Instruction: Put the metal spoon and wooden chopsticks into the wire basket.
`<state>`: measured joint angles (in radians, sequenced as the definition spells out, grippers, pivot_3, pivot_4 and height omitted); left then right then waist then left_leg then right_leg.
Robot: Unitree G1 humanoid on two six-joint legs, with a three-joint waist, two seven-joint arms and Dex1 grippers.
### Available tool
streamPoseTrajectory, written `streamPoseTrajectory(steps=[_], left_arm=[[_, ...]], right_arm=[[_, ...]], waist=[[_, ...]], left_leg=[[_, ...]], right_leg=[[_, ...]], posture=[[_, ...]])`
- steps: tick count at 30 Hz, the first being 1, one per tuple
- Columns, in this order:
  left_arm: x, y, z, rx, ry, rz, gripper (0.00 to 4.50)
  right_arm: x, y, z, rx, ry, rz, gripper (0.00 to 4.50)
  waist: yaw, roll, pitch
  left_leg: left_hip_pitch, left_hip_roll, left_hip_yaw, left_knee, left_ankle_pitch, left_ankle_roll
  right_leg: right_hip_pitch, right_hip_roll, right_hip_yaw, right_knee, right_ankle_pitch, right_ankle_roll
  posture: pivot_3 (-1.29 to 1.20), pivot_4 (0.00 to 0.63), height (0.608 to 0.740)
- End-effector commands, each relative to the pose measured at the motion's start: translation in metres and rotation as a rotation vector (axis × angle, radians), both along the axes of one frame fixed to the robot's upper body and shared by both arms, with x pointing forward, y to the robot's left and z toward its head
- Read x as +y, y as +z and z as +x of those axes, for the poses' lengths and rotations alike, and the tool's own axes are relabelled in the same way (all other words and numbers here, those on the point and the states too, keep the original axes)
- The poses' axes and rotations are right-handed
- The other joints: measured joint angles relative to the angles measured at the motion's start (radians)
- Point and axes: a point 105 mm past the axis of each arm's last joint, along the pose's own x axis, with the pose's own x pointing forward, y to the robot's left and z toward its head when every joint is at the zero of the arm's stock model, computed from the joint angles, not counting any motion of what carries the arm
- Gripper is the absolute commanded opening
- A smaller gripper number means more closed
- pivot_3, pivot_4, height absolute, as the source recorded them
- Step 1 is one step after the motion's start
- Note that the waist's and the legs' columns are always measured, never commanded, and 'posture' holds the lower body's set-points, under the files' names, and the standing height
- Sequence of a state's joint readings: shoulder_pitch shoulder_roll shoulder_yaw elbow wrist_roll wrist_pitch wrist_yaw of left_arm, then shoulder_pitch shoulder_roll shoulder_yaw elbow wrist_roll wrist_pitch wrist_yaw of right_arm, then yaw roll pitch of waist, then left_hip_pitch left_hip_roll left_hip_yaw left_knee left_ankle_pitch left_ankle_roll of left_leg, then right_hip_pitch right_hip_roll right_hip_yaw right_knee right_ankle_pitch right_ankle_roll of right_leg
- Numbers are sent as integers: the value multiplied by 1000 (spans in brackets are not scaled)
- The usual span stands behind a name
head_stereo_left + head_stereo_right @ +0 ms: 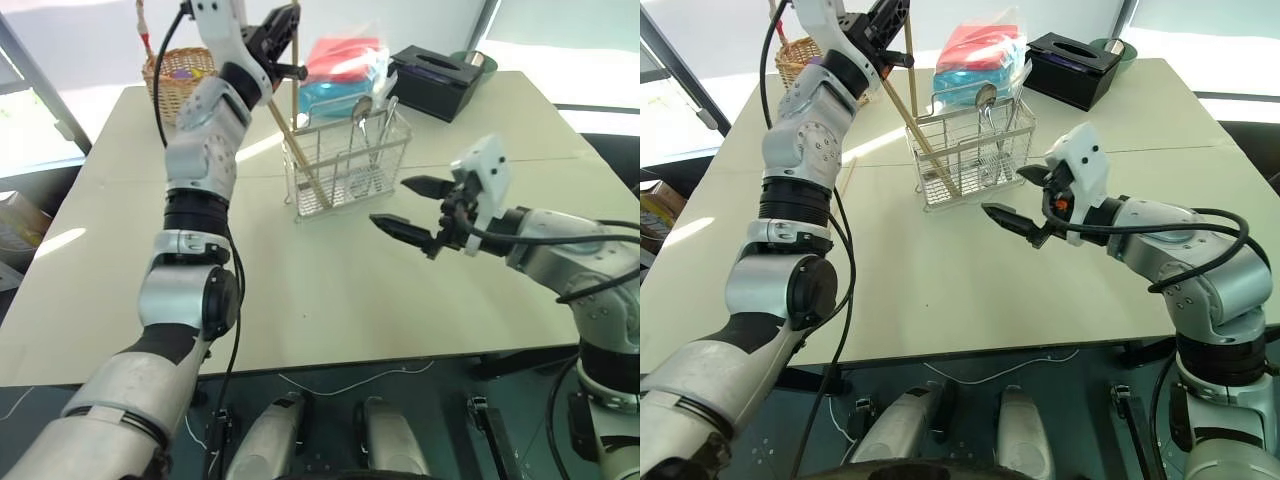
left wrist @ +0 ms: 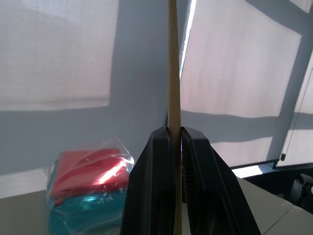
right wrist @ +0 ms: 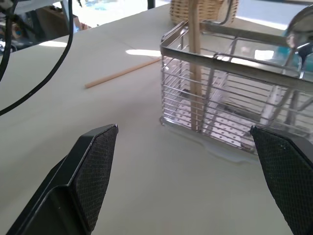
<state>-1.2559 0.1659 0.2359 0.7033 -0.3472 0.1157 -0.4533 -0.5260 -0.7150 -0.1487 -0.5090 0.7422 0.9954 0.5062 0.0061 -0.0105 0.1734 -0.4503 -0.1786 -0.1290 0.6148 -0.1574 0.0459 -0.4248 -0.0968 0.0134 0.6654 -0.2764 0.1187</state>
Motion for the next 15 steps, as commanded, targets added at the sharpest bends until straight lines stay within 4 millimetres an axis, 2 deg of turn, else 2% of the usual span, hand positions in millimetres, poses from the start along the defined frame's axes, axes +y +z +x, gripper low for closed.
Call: streamPoseTrajectory(steps=[1, 9, 11, 12, 15], left_arm=[[-5, -1, -2, -34, -3, 10, 24], [-16, -24, -2, 15, -34, 7, 24], [-17, -27, -2, 30, -47, -14, 830], [-17, -28, -3, 36, -56, -24, 1093], [-14, -25, -6, 48, -66, -50, 2572]], right_arm=[[-3, 20, -5, -81, -12, 6, 4500], [-9, 23, -3, -91, -44, 7, 4500], [-9, 23, -2, -87, -45, 15, 4500], [-9, 23, -2, -85, -45, 18, 4500], [-9, 23, 0, -80, -47, 20, 4500]], waist=[[2, 0, 0], [5, 0, 0], [5, 0, 0], [5, 0, 0], [5, 0, 0]], left_leg=[[0, 0, 0, 0, 0, 0], [0, 0, 0, 1, 0, 0], [0, 0, 0, 1, 0, 0], [0, 0, 0, 1, 0, 0], [0, 0, 0, 1, 0, 0]], right_leg=[[0, 0, 0, 0, 0, 0], [1, 0, 0, 0, 0, 0], [0, 0, 0, 0, 0, 0], [0, 0, 0, 0, 0, 0], [0, 0, 0, 0, 0, 0]], posture=[[0, 150, 725], [0, 150, 725], [0, 150, 725], [0, 150, 725], [0, 150, 725]])
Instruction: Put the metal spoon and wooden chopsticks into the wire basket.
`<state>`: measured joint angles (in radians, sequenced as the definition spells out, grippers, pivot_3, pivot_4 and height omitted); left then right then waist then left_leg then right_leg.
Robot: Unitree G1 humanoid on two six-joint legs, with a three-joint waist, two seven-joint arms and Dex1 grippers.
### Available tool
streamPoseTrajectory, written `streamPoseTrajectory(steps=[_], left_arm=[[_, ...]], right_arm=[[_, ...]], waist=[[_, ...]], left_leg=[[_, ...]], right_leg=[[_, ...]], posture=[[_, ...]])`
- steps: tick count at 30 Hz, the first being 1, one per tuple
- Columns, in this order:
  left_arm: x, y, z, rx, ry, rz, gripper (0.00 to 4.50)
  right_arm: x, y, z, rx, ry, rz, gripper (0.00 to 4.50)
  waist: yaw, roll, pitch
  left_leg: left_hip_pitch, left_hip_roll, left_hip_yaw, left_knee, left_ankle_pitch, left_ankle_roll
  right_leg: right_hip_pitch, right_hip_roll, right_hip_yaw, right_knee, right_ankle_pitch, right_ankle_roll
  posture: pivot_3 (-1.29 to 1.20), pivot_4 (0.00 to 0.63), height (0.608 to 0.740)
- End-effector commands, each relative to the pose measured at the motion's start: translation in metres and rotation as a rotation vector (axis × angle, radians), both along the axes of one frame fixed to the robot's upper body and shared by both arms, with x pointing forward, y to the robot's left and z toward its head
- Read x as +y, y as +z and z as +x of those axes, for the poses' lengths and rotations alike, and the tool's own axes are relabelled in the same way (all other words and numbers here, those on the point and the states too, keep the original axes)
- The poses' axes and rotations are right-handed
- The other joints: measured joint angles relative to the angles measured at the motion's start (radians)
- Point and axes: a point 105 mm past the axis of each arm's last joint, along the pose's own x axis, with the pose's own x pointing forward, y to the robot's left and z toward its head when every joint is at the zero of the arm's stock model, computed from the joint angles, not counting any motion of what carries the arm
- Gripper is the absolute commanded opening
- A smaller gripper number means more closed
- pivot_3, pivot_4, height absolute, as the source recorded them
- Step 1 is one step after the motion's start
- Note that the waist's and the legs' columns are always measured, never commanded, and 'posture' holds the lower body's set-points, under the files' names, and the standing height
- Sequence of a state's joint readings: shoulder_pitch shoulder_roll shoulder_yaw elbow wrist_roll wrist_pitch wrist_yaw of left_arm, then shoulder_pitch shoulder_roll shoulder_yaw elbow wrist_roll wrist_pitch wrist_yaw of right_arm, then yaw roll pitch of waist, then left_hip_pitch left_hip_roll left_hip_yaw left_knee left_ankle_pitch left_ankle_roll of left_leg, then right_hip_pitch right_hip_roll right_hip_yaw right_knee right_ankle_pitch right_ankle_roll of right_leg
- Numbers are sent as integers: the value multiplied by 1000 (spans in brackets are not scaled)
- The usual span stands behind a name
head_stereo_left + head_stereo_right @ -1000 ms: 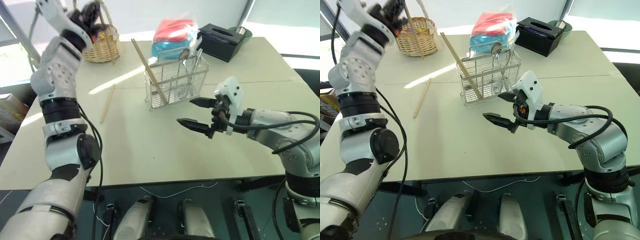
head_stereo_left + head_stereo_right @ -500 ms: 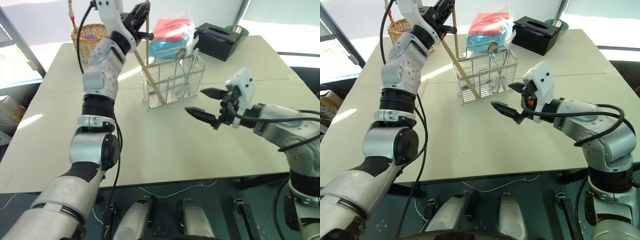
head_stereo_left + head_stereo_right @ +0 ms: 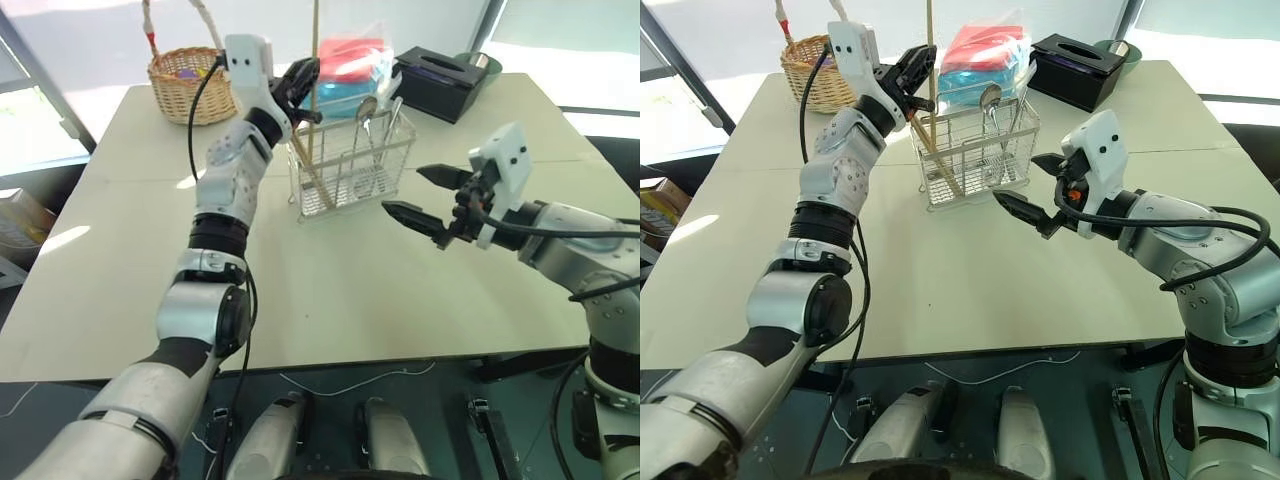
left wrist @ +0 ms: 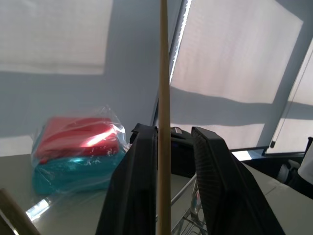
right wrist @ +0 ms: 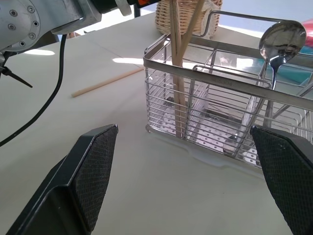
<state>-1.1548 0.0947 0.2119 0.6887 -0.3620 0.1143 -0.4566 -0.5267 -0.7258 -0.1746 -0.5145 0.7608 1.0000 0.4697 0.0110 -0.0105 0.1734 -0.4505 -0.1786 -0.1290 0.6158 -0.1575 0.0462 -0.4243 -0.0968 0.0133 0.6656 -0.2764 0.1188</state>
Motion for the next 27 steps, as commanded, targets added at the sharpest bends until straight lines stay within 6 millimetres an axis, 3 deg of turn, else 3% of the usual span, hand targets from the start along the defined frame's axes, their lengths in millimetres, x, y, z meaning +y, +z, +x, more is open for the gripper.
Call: streamPoseTrajectory(steps=[1, 4, 9, 13, 18, 21, 23, 27], left_arm=[[7, 24, -9, -50, -8, -43, 3067], [17, 37, -16, -61, -11, -53, 4460], [55, 63, -29, -83, 50, 9, 4460], [110, 59, -20, 18, 189, 129, 4460], [176, 17, 0, 222, 408, 295, 4460], [204, -30, 8, 460, 484, 329, 4460], [204, -65, 11, 589, 488, 388, 4460], [187, -101, 13, 702, 418, 485, 4460]], right_arm=[[-3, 16, 0, -58, -8, 12, 4500], [-3, 16, 1, -52, -6, 14, 4500], [0, 15, 5, -48, 3, 14, 4500], [3, 14, 7, -44, 17, 17, 4500], [5, 12, 9, -38, 31, 15, 4500], [8, 13, 10, -39, 43, 17, 4500], [11, 13, 10, -40, 50, 17, 4500], [12, 13, 9, -41, 51, 21, 4500]], waist=[[0, 0, 0], [-1, 0, 0], [-10, 0, 0], [-22, 0, 0], [-19, 0, 0], [-11, 0, 0], [-7, 0, 0], [4, 0, 0]], left_leg=[[0, 0, 0, 0, 0, 0], [0, 0, 0, 0, 0, 0], [0, 0, 0, 0, 0, 0], [1, 0, 0, -1, 0, 0], [2, 0, 0, -1, 0, 0], [2, 0, 0, 0, 0, 0], [2, -1, 0, 0, 0, 0], [1, -1, -1, 0, 0, 0]], right_leg=[[0, 0, 0, 0, 0, 0], [0, 0, 0, 0, 0, 0], [-1, 0, 0, 1, 0, 0], [-1, 0, 0, 1, 0, 0], [0, 0, 0, 1, 0, 0], [-1, 0, 0, 1, 0, 0], [0, 0, 0, 0, 0, 0], [-1, 0, 0, 0, 0, 0]], posture=[[0, 150, 725], [0, 150, 725], [0, 150, 725], [0, 150, 725], [0, 150, 725], [0, 150, 725], [0, 150, 725], [0, 150, 725]])
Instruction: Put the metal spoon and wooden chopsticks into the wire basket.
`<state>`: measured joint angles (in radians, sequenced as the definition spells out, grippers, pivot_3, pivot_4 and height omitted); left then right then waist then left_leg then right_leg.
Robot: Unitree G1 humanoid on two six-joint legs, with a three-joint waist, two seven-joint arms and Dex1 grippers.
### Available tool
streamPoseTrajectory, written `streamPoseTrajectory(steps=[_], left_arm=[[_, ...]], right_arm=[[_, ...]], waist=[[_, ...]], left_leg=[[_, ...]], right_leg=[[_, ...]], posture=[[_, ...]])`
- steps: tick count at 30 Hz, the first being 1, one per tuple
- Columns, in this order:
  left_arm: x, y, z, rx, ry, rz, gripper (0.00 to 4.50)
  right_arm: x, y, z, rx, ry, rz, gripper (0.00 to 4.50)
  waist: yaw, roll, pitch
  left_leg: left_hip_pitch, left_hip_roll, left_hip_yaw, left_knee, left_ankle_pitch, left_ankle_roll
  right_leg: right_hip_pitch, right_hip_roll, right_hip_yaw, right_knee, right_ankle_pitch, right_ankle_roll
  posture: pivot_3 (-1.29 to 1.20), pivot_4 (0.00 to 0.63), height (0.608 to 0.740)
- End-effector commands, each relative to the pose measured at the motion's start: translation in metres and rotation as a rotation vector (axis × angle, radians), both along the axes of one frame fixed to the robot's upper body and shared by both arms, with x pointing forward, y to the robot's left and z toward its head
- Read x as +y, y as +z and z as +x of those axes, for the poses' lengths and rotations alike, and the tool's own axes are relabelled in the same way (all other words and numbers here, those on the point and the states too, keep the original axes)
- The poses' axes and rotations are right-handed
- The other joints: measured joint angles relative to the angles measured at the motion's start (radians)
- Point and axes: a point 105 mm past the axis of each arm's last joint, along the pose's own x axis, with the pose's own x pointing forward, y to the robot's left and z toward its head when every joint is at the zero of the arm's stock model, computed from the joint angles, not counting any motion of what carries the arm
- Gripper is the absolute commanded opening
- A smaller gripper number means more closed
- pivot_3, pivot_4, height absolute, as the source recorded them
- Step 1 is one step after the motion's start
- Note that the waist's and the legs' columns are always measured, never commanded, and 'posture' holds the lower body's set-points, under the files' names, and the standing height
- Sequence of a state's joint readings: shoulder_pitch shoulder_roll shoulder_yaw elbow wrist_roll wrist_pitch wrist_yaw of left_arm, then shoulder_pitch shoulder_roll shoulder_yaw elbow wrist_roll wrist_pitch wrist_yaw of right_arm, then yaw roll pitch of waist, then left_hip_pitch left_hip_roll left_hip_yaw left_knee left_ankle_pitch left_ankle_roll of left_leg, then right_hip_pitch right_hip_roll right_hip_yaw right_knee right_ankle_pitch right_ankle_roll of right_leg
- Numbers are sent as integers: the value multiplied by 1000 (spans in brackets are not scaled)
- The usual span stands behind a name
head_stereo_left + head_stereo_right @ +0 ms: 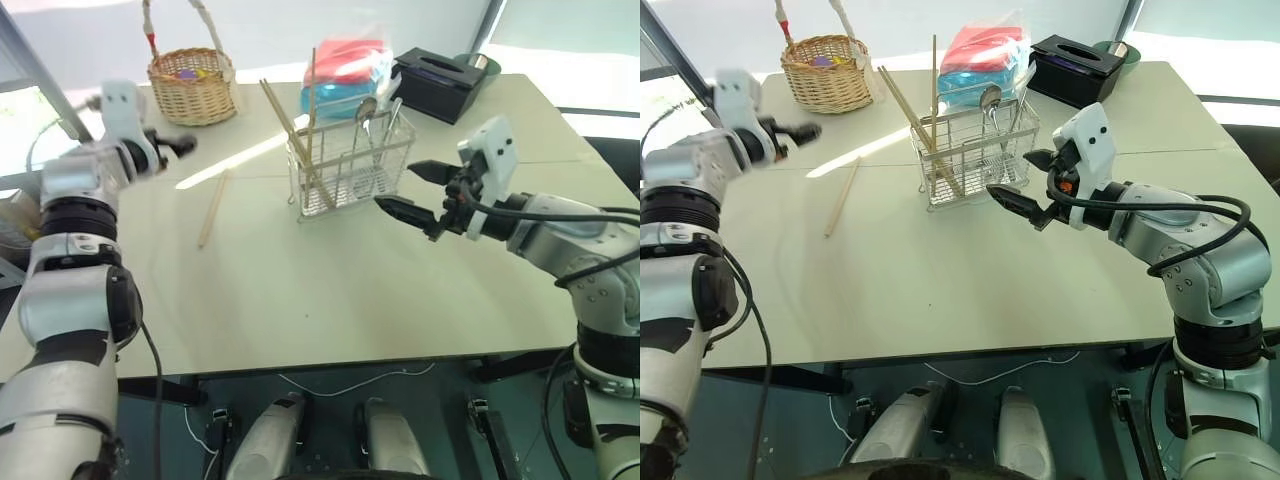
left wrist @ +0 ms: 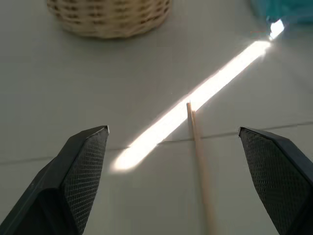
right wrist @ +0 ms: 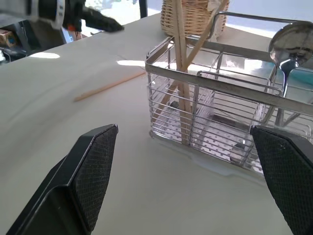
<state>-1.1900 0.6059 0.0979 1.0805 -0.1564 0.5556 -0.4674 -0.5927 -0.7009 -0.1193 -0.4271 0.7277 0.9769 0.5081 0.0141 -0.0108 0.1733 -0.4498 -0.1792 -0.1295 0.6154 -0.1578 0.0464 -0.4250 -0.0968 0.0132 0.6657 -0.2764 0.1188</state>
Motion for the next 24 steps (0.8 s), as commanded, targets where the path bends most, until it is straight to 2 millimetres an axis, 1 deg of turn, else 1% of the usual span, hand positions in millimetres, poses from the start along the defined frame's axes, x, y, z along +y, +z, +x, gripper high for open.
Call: streamPoseTrajectory(steps=[1, 2, 5, 10, 16, 24], left_arm=[[-16, -4, 3, 52, -68, 73, 4460], [-20, -10, 3, 72, -84, 84, 4460], [-27, -19, 4, 92, -111, 123, 4460], [-25, -29, 4, 120, -84, 158, 4460], [-25, -31, 4, 127, -84, 169, 4460], [-27, -31, 5, 132, -76, 157, 4460]], right_arm=[[4, 13, -4, -58, 14, 10, 4500], [4, 12, -4, -56, 14, 12, 4500], [6, 9, -7, -48, 15, 12, 4500], [6, 4, -12, -30, 27, 2, 4500], [8, -6, -24, 11, 81, -33, 4500], [10, -8, -29, 22, 105, -41, 4500]], waist=[[0, 0, 0], [-1, 0, 0], [-4, 0, 0], [-11, 0, 0], [-9, 0, 0], [-9, 0, 0]], left_leg=[[0, 0, 0, 0, 0, 0], [0, 0, 0, 0, 0, 0], [-1, 0, 0, 0, 0, 0], [-2, 0, 0, -1, 0, 0], [-2, 0, 0, -1, 0, 0], [-2, 0, 0, 0, 0, 0]], right_leg=[[0, 0, 0, 0, 0, 0], [0, 0, 0, 0, 0, 0], [0, 0, 0, 0, 0, 0], [-1, 0, 0, 1, 0, 0], [-1, 0, 0, 0, 0, 0], [-1, 0, 0, 0, 0, 0]], posture=[[0, 150, 725], [0, 150, 725], [0, 150, 725], [0, 150, 725], [0, 150, 725], [0, 150, 725]])
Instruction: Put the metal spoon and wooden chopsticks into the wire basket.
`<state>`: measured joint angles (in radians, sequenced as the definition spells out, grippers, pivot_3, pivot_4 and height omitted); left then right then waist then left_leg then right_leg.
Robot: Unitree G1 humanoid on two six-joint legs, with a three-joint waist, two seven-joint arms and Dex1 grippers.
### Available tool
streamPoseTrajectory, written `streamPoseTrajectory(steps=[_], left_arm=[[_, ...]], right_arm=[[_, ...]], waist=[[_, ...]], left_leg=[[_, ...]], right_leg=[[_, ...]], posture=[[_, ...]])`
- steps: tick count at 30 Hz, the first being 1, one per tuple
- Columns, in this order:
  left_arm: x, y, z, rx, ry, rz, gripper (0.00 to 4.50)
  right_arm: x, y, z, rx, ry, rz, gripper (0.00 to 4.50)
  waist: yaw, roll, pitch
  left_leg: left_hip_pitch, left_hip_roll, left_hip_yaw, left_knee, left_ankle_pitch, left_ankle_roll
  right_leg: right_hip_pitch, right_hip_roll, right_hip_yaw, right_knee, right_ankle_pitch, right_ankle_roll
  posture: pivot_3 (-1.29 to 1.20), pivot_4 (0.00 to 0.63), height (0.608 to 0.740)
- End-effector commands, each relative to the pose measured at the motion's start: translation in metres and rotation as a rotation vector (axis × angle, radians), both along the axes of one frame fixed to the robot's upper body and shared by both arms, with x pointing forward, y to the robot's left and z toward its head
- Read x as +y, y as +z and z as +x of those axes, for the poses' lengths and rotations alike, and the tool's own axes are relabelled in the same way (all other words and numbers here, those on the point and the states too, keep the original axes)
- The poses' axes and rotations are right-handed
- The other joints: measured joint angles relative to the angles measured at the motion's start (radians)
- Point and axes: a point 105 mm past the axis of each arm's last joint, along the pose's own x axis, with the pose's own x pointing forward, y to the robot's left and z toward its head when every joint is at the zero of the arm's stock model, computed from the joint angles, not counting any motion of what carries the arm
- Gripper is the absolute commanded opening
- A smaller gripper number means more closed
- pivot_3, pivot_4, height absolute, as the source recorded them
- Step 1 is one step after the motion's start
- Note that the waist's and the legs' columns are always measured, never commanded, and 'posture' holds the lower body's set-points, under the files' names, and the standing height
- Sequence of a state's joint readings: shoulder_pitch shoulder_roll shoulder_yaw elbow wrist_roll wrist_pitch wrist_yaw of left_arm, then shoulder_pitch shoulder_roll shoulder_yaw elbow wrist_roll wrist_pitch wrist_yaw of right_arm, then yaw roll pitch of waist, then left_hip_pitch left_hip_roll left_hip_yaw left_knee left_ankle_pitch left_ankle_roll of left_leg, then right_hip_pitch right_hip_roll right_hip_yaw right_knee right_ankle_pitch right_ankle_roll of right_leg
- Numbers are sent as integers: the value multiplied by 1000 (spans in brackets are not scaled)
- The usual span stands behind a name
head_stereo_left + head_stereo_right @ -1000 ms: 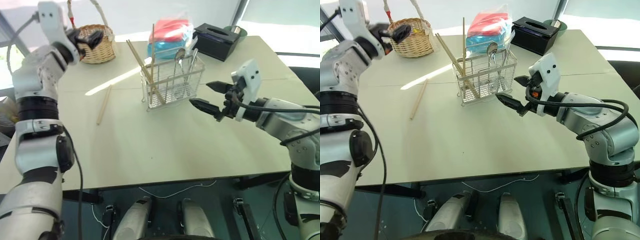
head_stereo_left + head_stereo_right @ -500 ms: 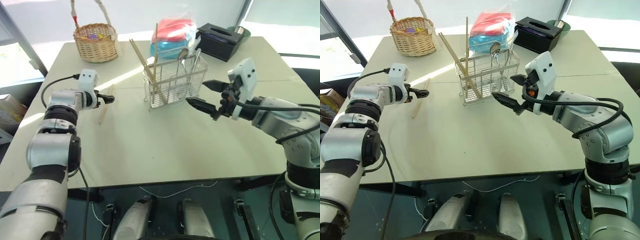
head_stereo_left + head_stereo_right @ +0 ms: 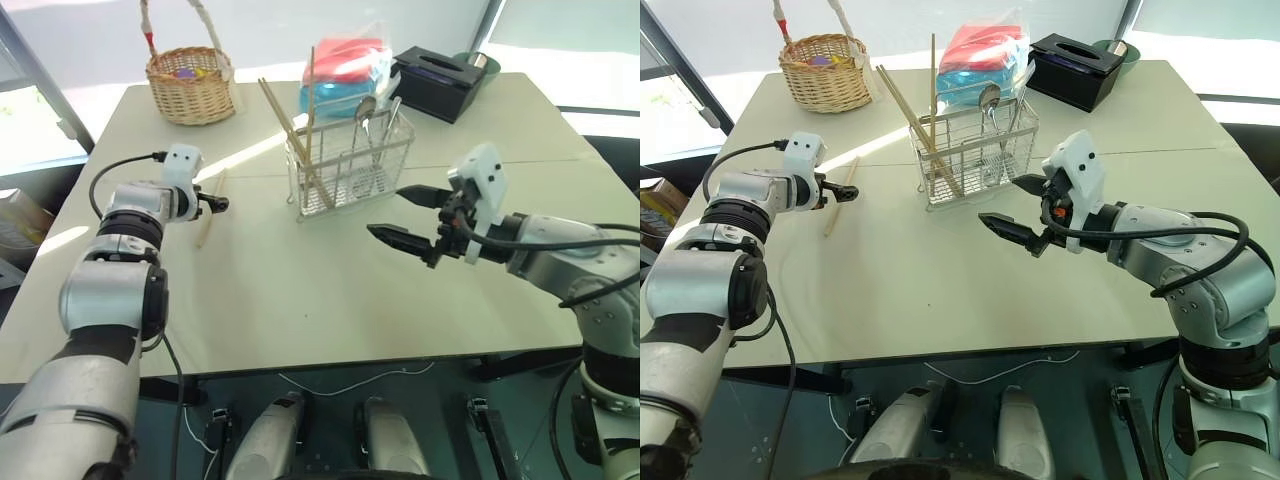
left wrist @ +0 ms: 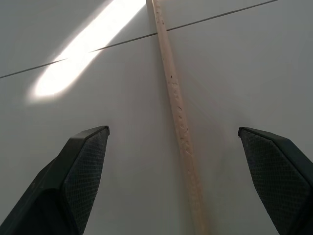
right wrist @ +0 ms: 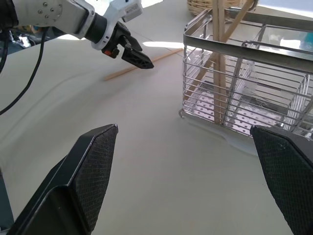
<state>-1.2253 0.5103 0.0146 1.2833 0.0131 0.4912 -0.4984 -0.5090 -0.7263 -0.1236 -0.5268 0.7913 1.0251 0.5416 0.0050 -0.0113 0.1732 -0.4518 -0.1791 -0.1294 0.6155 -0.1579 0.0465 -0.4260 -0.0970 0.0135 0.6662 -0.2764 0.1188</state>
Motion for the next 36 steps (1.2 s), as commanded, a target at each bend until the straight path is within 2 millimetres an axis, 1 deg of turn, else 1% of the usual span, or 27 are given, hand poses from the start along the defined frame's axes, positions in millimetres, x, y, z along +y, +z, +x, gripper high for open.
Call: streamPoseTrajectory(steps=[1, 2, 4, 5, 8, 10, 12, 17, 20, 23, 25, 29, 32, 34, 35, 36], left_arm=[[-2, 22, 6, -58, -2, -2, 4460], [-3, 22, 6, -58, 0, -10, 4460], [-3, 22, 6, -59, 1, -21, 3925], [-3, 22, 6, -58, 5, -25, 3565], [-4, 22, 6, -53, 11, -39, 2064], [-3, 22, 6, -51, 16, -43, 979], [-2, 23, 6, -51, 18, -42, 24], [-1, 30, 6, -66, 23, -68, 24], [-2, 46, 10, -134, 23, -106, 24], [-4, 68, 14, -218, 21, -179, 24], [-5, 76, 14, -233, 15, -211, 24], [-4, 94, 16, -309, 15, -198, 24], [-10, 112, 17, -356, 0, -220, 24], [-11, 110, 16, -328, 1, -190, 24], [-10, 103, 16, -309, 2, -154, 24], [-8, 96, 16, -288, 3, -122, 263]], right_arm=[[1, 9, -6, -45, 18, -4, 4500], [1, 10, -6, -47, 18, -4, 4500], [1, 11, -5, -50, 17, -2, 4500], [1, 11, -4, -51, 15, -1, 4500], [0, 12, -3, -55, 11, 1, 4500], [1, 12, -2, -56, 10, 2, 4500], [1, 12, -2, -56, 10, 2, 4500], [1, 13, 0, -60, 10, 3, 4500], [2, 14, 1, -63, 10, 4, 4500], [2, 14, 1, -66, 11, 4, 4500], [2, 15, 2, -68, 11, 6, 4500], [3, 15, 3, -71, 12, 6, 4500], [3, 16, 5, -76, 6, 10, 4500], [3, 17, 6, -77, 6, 12, 4500], [3, 17, 7, -78, 7, 13, 4500], [4, 17, 7, -79, 8, 14, 4500]], waist=[[0, 0, 0], [0, 0, 0], [0, 0, 0], [0, 0, 0], [0, 0, 0], [0, 0, 0], [0, 0, 0], [0, 0, 0], [0, 0, 0], [0, 0, 0], [-1, 0, 0], [-1, 0, 0], [-1, 0, 0], [-1, 0, 0], [0, 0, 0], [0, 0, 0]], left_leg=[[0, 0, 0, 0, 0, 0], [0, 0, 0, 0, 0, 0], [0, 0, 0, 0, 0, 0], [0, 0, 0, 0, 0, 0], [0, 0, 0, 0, 0, 0], [0, 0, 0, 0, 0, 0], [0, 0, 0, 0, 0, 0], [0, 0, 0, 0, 0, 0], [0, 0, 0, 0, 0, 0], [0, 0, 0, 0, 0, 0], [0, 0, 0, 0, 0, 0], [0, 0, 0, 0, 0, 0], [0, 0, 0, 0, 0, 0], [0, 0, 0, 0, 0, 0], [0, 0, 0, 0, 0, 0], [0, 0, 0, 0, 0, 0]], right_leg=[[0, 0, 0, 0, 0, 0], [0, 0, 0, 0, 0, 0], [0, 0, 0, 0, 0, 0], [0, 0, 0, 0, 0, 0], [0, 0, 0, 0, 0, 0], [0, 0, 0, 0, 0, 0], [0, 0, 0, 0, 0, 0], [0, 0, 0, 0, 0, 0], [0, 0, 0, 0, 0, 0], [0, 0, 0, 0, 0, 0], [0, 0, 0, 0, 0, 0], [0, 0, 0, 0, 0, 0], [0, 0, 0, 0, 0, 0], [0, 0, 0, 0, 0, 0], [0, 0, 0, 0, 0, 0], [0, 0, 0, 0, 0, 0]], posture=[[0, 150, 725], [0, 150, 725], [0, 150, 725], [0, 150, 725], [0, 150, 725], [0, 150, 725], [0, 150, 725], [0, 150, 725], [0, 150, 725], [0, 150, 725], [0, 150, 725], [0, 150, 725], [0, 150, 725], [0, 150, 725], [0, 150, 725], [0, 150, 725]])
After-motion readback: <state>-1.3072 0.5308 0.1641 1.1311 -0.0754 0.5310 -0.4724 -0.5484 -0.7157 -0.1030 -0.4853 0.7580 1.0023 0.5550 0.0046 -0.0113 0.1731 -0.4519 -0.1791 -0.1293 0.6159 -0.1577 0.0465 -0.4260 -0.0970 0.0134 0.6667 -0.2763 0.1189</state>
